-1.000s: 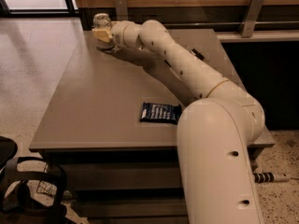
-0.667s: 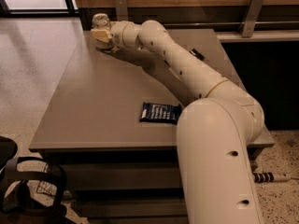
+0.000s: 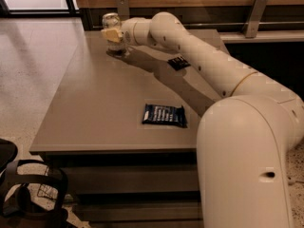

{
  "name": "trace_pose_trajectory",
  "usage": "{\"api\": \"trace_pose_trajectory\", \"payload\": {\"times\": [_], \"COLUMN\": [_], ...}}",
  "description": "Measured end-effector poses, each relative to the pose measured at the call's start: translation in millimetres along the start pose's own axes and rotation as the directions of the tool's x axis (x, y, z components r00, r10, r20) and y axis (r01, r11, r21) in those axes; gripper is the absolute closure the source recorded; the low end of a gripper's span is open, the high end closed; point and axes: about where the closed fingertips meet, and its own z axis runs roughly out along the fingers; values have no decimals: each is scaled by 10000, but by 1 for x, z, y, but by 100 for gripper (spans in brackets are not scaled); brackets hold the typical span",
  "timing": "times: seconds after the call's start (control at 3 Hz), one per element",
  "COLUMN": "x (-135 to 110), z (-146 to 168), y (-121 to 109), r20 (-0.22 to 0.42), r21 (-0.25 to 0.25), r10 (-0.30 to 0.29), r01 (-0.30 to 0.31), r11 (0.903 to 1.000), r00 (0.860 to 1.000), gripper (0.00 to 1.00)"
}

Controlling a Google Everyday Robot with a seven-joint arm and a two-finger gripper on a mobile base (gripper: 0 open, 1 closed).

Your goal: Knock 7up can over

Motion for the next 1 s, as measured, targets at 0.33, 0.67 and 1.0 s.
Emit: {"api": "trace_pose_trajectory", "payload": {"times": [0.33,0.67,1.0], "x": [-10,-19,-33], "z": [-39,-60,-66], "y": [-4,-9,-12], "r20": [-724,-1190,-2045], "r21": [237,243,92], "r10": [-261,-487,-829], "r01": [279,519,866], "r11": [9993,9984,9962], "r00": [9970,9917,9754], "gripper": [100,100,100]}}
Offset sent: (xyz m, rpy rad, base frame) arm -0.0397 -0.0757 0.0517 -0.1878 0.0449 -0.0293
